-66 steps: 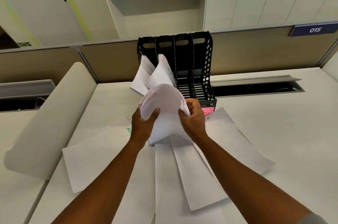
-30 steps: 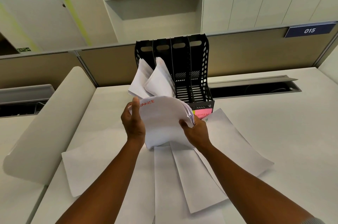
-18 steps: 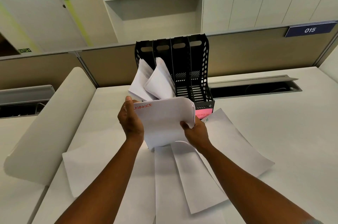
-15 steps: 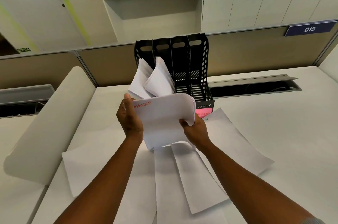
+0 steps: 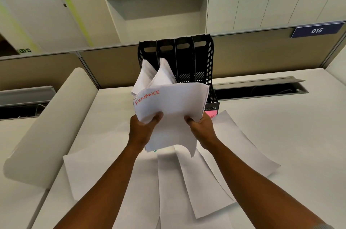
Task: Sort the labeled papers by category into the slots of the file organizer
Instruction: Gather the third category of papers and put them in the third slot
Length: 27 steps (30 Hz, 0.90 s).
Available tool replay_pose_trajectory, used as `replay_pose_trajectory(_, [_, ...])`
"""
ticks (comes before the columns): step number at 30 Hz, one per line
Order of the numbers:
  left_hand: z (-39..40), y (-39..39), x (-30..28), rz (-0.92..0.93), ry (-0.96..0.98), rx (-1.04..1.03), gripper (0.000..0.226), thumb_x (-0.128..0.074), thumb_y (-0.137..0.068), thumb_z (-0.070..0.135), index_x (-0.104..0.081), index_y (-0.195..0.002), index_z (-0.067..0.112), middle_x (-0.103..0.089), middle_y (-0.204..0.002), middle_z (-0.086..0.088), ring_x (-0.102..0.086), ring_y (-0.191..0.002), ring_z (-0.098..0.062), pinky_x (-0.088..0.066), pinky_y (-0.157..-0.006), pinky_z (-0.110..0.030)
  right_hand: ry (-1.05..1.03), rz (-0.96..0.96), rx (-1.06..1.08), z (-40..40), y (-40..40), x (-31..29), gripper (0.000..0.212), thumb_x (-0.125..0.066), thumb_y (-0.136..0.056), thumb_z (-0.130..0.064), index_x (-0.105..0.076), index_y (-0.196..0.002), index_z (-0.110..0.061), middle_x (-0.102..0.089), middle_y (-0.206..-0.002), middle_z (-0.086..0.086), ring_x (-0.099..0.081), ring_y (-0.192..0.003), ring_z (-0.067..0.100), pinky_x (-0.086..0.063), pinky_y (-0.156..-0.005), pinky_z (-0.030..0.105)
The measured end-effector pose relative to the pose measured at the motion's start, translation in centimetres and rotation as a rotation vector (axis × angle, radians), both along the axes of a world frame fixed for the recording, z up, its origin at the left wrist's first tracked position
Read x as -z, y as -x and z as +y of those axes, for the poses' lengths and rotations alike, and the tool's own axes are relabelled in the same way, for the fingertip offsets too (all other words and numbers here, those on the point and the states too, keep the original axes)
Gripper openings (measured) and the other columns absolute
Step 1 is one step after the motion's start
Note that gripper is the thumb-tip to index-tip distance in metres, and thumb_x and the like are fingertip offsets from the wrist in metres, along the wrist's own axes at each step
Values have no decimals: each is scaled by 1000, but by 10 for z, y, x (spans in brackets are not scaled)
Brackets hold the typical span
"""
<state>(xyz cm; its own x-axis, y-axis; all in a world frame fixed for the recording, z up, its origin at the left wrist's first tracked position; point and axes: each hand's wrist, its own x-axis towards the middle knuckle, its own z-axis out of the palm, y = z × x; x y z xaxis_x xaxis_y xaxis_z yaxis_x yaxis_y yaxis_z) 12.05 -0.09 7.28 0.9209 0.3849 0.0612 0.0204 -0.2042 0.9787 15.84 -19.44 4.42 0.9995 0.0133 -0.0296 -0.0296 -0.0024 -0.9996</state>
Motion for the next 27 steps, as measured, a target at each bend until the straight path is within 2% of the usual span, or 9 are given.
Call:
replay_pose_trajectory(2, [-5,1,4,18,-3,-30,63,-78,-67,52,-56,-120,27,-68,-104,1,-67,-93,-23,-60,-75,-32,24,-6,2,5,2,-1,33,-70,-85,-17,-56,-115,-22,-64,-99,-5,-63,-89,15,-51,-69,21])
replay_pose_trajectory(5, [-11,3,12,-16,17,-47,69,-77,-72,41,-49,-131,19,-65,-114,-5,-65,-99,-25,-58,-79,-29,61,-23,-3,9,5,1,42,-69,-84,-15,-53,-122,-25,-62,-100,-9,-61,-87,9,-50,-66,15])
replay_pose_trajectory(10, [-6,15,38,78,-3,-49,57,-80,-76,31,-55,-126,17,-68,-109,-4,-68,-93,-18,-60,-80,-33,239,-64,-76,2,11,17,39,-66,-87,-17,-54,-124,-18,-61,-104,-3,-60,-96,19,-52,-78,25])
replay_pose_trajectory(12, [-1,19,47,124,21,-49,53,-79,-77,28,-57,-123,15,-69,-108,-6,-68,-95,-21,-59,-82,-35,350,-88,-98,-4,14,24,36,-63,-91,-22,-55,-124,-14,-63,-104,0,-58,-92,15,-49,-76,20])
replay_pose_trajectory(15, [5,20,51,137,28,-50,49,-76,-81,25,-56,-124,14,-69,-109,-8,-67,-98,-26,-58,-85,-38,534,-160,-136,-10,17,33,32,-57,-94,-32,-61,-119,-13,-70,-105,7,-60,-85,17,-48,-75,26])
replay_pose_trajectory(17, [6,19,50,139,13,-58,51,-75,-82,26,-54,-127,13,-67,-113,-10,-65,-102,-29,-56,-88,-40,657,-209,-151,-12,16,32,31,-53,-95,-37,-63,-116,-16,-70,-104,6,-63,-90,22,-46,-74,28])
replay_pose_trajectory(20, [9,14,44,136,-4,-77,56,-74,-82,26,-51,-132,11,-65,-119,-13,-62,-107,-31,-52,-96,-47,794,-232,-179,-10,9,20,34,-50,-94,-44,-62,-113,-18,-68,-100,6,-62,-91,25,-51,-74,34])
replay_pose_trajectory(23, [11,10,37,103,-25,-83,55,-74,-82,25,-53,-130,10,-66,-118,-13,-63,-105,-31,-54,-93,-44,781,-199,-180,-6,-4,1,33,-51,-94,-42,-66,-106,-15,-70,-93,10,-64,-83,29,-54,-72,37])
replay_pose_trajectory(27, [14,0,28,28,-109,-134,47,-71,-85,33,-58,-125,12,-67,-118,-8,-64,-102,-25,-54,-90,-37,536,-111,-202,-4,-20,-25,27,-54,-95,-37,-66,-98,-14,-69,-83,8,-66,-56,15,-49,-48,18])
